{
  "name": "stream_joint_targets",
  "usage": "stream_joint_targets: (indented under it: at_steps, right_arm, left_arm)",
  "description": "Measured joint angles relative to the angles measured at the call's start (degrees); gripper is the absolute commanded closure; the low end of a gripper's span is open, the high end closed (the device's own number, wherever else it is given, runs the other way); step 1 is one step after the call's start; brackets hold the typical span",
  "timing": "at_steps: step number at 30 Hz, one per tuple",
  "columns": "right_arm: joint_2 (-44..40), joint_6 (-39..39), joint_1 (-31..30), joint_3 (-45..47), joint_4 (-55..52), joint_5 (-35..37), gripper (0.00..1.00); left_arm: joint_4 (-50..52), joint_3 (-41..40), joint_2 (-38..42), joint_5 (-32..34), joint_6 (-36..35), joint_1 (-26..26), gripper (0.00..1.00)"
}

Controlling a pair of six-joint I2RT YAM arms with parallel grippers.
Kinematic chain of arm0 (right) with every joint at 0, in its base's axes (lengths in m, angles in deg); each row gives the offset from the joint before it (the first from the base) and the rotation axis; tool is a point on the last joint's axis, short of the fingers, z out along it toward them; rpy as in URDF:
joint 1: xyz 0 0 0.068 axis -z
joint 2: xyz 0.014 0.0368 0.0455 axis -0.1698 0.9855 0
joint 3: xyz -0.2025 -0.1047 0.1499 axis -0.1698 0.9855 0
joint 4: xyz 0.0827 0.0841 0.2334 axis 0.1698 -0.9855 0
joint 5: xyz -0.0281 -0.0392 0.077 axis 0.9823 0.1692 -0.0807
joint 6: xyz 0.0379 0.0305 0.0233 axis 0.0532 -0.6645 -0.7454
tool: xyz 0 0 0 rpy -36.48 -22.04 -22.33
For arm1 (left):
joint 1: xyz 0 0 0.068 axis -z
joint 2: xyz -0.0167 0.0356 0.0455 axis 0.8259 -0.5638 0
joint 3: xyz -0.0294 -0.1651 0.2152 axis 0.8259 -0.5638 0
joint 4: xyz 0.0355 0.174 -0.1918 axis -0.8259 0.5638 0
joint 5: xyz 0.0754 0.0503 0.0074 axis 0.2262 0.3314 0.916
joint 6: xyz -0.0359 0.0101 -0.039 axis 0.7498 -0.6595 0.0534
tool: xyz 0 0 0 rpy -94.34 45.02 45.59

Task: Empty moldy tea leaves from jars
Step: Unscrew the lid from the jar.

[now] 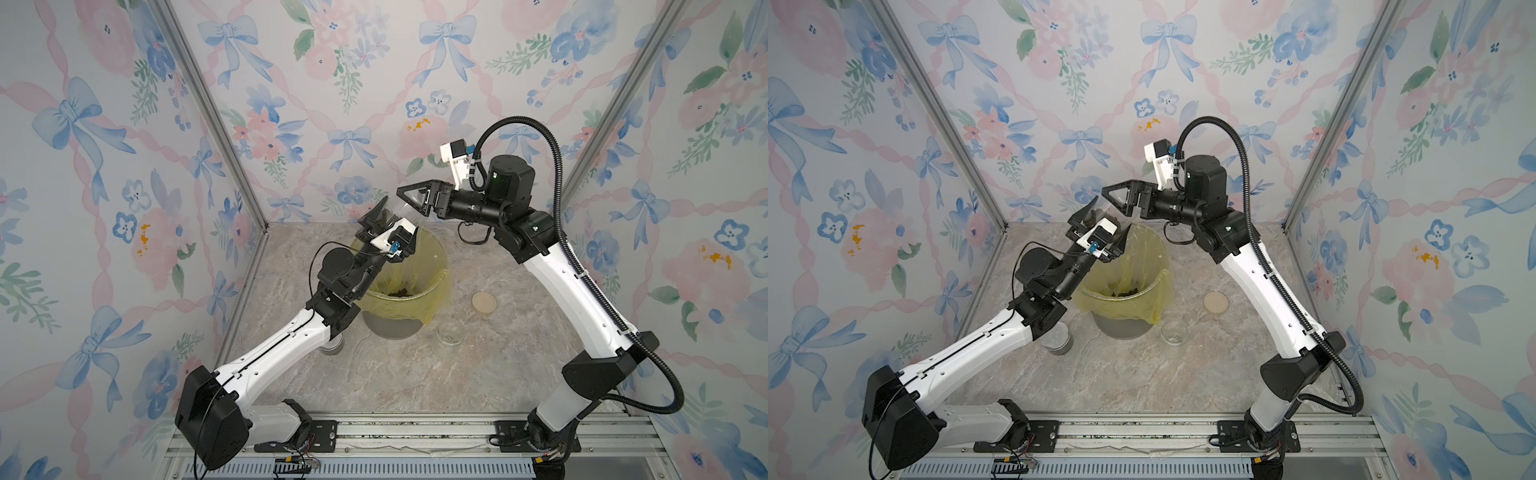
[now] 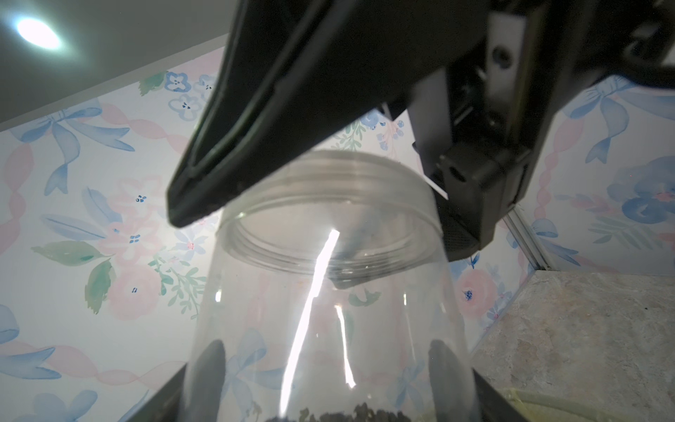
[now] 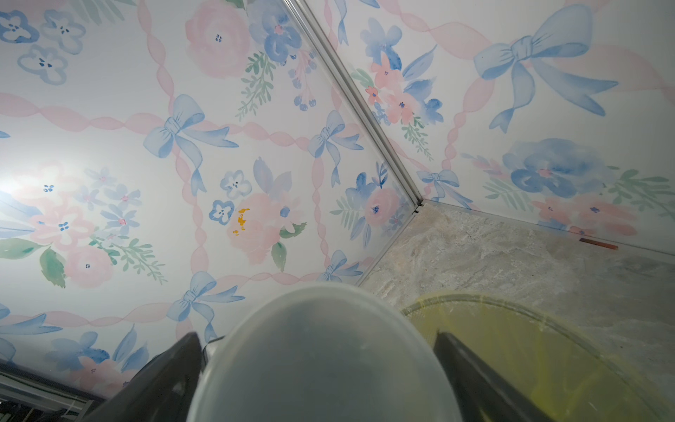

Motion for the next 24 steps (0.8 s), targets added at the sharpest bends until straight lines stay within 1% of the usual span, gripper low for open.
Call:
stream_joint_targets:
  at_steps: [10, 14, 24]
  right_arm:
    - [-0.55, -3.23, -0.57, 4.11, 5.51, 1.75, 0.00]
    - [-1.44, -3.96, -0.66, 5.57, 6.45, 2.56, 0.02]
    - [-2.93, -4.31, -0.52, 6.84, 7.85, 3.45, 0.02]
  left_arm:
    - [-0.87, 0.00, -1.25, 1.16, 0.00, 0.11, 0.57]
    - [-1.38, 0.00, -1.53, 1.11, 0.00, 0.11, 0.57]
    - [-1.97, 0.22, -1.53, 1.11, 0.00, 0.11, 0.57]
